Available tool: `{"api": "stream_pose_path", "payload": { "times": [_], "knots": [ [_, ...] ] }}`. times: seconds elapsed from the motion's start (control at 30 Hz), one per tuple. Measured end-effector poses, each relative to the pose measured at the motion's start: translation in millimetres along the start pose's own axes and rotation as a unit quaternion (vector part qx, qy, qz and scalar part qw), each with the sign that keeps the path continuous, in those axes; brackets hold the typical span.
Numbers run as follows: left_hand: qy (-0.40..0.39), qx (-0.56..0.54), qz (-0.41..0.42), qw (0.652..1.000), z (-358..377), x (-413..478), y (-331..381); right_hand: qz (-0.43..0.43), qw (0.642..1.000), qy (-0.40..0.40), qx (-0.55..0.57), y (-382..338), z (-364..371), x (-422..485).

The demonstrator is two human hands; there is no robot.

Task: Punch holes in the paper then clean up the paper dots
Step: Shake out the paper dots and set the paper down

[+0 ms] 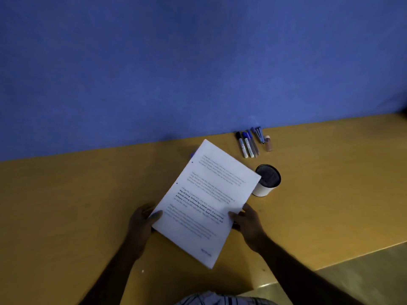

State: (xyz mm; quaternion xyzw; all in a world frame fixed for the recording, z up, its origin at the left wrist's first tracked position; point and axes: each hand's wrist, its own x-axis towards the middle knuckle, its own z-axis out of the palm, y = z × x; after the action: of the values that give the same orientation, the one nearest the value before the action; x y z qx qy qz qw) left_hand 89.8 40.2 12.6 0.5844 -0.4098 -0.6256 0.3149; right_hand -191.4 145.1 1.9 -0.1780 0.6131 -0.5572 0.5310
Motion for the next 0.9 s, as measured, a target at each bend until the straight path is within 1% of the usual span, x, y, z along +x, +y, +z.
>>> {"api": "stream_pose_path", "payload": {
  "times": [0.1, 0.2, 0.3, 0.43, 0.63, 0.77, 0.9],
  "knots": [
    [-0.037, 0.074, 0.057, 0.995, 0, 13, 24, -0.045, 0.998, -0.032, -0.039, -30, 3, 12],
    [-0.084, 0.146, 0.127, 0.977, 8, 20, 55, -0.102, 0.99, -0.06, -0.074, -62, 12, 21],
    [-0.111, 0.178, 0.173, 0.962, 19, 24, 82, -0.166, 0.978, -0.094, -0.08, -91, 22, 27],
    [-0.112, 0.164, 0.189, 0.962, 25, 25, 95, -0.191, 0.974, -0.108, -0.057, -109, 29, 34],
    [-0.075, 0.111, 0.218, 0.967, 39, 17, 91, -0.19, 0.975, -0.11, -0.035, -112, 45, 30],
    [-0.042, 0.08, 0.219, 0.971, 46, 12, 83, -0.197, 0.976, -0.08, -0.042, -111, 47, 28],
    [-0.032, 0.037, 0.214, 0.976, 49, 8, 72, -0.219, 0.97, -0.081, -0.063, -111, 49, 25]
  ]
}}
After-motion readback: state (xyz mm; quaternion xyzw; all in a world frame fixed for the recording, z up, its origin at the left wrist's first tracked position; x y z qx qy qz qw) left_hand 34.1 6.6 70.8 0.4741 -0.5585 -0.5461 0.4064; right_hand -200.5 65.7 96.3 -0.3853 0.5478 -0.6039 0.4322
